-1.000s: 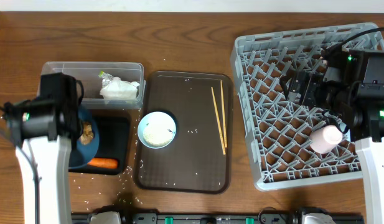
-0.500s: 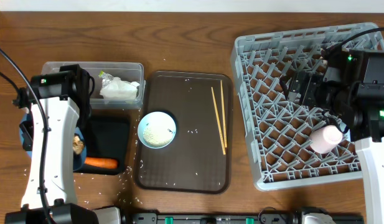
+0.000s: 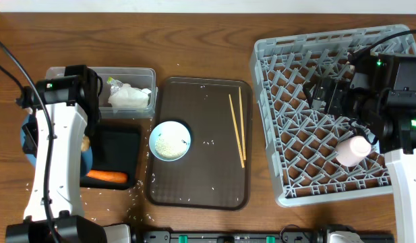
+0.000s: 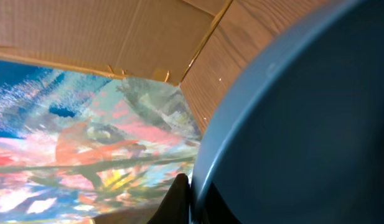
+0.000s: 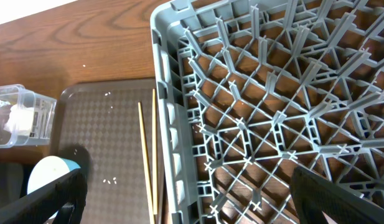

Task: Sort waste into correct bins and load items into the dishwasher rack
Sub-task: 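Tip the blue plate over the black tray to dump the food, then hand the blue plate from the left gripper to the right gripper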

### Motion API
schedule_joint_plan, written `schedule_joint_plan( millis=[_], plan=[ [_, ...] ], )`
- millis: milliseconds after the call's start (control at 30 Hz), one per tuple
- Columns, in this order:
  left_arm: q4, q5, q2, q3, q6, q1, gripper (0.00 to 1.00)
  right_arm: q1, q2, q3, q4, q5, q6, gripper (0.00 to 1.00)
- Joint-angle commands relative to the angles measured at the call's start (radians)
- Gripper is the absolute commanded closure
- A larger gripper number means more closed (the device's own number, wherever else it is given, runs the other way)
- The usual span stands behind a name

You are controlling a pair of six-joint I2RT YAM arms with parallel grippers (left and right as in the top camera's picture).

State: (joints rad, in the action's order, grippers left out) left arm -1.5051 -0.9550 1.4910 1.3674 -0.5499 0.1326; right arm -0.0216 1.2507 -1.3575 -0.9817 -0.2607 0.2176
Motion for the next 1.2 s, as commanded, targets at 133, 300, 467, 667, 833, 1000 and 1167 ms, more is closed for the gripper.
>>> schedule_joint_plan(
  millis=[133, 300, 467, 667, 833, 1000, 1167],
  plan=[
    [0.039, -0.048, 0.001, 0.016, 0.004, -0.017, 0.94, 0.009, 0.000, -0.002, 0.010, -0.001, 0.018, 0.03],
    [0.018, -0.045, 0.011, 0.013, 0.036, -0.016, 0.94, 0.009, 0.000, -0.002, 0.003, -0.001, 0.017, 0.03],
    [0.056, -0.052, 0.011, 0.013, 0.032, -0.019, 0.94, 0.009, 0.000, -0.002, 0.003, 0.003, 0.013, 0.03],
    [0.099, -0.060, 0.026, -0.002, 0.049, -0.038, 0.94, 0.009, 0.000, -0.002, 0.006, 0.002, 0.013, 0.03],
    [0.062, -0.048, 0.051, -0.004, 0.093, -0.053, 0.94, 0.009, 0.000, -0.002, -0.017, 0.003, 0.009, 0.03],
    [0.150, -0.094, 0.058, -0.012, 0.077, -0.084, 0.94, 0.009, 0.000, -0.002, -0.004, 0.002, 0.006, 0.03],
    [0.175, -0.113, 0.104, -0.015, 0.198, -0.077, 0.94, 0.009, 0.000, -0.002, -0.002, 0.003, 0.006, 0.03]
  ],
)
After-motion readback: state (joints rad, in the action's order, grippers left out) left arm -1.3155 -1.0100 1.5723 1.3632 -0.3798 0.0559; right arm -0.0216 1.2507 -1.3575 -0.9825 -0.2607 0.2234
